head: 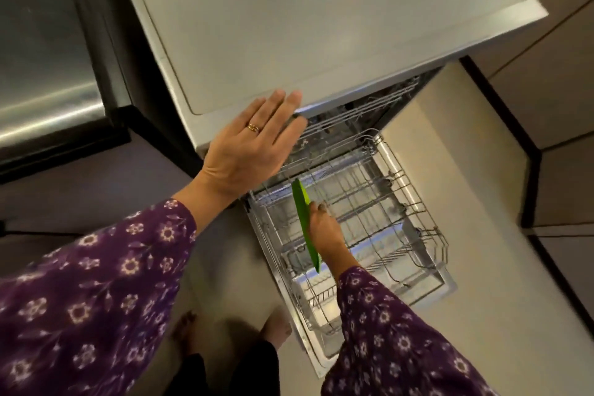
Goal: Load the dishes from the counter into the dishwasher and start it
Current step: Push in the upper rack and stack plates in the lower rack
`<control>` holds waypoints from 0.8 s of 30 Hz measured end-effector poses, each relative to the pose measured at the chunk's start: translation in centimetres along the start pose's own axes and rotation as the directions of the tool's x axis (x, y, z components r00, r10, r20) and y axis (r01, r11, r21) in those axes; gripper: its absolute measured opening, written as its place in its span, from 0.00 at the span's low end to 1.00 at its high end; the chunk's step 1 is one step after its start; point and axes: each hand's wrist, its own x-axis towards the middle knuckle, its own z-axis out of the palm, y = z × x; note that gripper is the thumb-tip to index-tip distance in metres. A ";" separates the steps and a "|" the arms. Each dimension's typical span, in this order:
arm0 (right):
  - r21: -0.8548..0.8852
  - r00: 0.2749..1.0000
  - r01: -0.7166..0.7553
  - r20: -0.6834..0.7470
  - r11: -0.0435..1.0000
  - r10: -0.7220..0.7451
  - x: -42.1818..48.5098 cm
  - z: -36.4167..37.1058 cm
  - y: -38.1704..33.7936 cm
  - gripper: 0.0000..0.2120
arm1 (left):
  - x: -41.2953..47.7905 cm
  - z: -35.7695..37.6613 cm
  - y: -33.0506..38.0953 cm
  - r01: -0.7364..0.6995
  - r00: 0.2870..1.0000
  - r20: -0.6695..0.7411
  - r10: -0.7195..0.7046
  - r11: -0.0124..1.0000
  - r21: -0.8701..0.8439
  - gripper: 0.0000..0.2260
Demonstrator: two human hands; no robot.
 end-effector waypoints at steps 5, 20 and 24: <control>-0.071 0.992 0.123 0.040 0.990 -0.120 5.3 3.9 -1.2 0.16 | 0.2 0.6 0.1 -0.002 0.990 -0.137 0.018 0.993 0.115 0.16; -0.091 0.970 0.222 -0.085 0.971 -0.229 9.4 8.9 -5.0 0.19 | 0.5 1.0 0.5 0.018 0.977 -0.214 0.006 0.994 0.111 0.12; -0.030 0.978 0.168 -0.118 0.985 -0.171 9.8 10.0 -6.0 0.17 | 0.3 1.0 0.5 0.027 0.976 -0.218 -0.005 0.995 0.096 0.12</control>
